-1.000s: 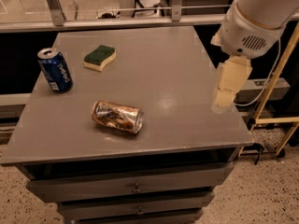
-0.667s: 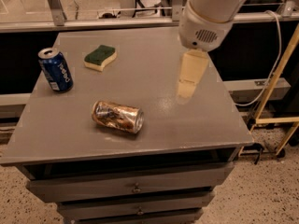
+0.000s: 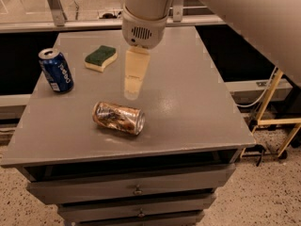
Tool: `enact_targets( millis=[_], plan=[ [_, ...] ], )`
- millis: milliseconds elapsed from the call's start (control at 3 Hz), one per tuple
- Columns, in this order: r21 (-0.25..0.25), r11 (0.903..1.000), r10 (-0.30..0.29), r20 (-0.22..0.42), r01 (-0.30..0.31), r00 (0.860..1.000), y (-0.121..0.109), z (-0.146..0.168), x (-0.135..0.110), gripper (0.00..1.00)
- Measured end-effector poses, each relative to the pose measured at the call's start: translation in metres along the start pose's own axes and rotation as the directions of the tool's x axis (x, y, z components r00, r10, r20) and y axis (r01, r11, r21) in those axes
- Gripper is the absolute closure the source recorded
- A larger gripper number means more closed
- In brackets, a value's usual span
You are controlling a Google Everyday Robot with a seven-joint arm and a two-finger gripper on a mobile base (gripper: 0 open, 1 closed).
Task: Place orange can upright
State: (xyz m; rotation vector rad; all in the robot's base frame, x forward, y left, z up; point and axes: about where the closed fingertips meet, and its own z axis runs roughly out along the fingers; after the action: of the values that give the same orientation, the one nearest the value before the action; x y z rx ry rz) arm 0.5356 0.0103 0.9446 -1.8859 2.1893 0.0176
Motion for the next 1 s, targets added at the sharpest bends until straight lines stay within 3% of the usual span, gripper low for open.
enact_targets(
  millis=[333,667,1000],
  plan=[
    [0.037,0.9970,0.069,-0.034,-0.068,0.997,0.003,0.018,-0.031,0.00],
    [0.064,0.9862,0.156,-0.058,-0.153,0.986,0.017,0.041,-0.044,0.00],
    [0.069,0.9793,0.196,-0.082,-0.190,0.977,0.035,0.058,-0.053,0.00]
  ],
)
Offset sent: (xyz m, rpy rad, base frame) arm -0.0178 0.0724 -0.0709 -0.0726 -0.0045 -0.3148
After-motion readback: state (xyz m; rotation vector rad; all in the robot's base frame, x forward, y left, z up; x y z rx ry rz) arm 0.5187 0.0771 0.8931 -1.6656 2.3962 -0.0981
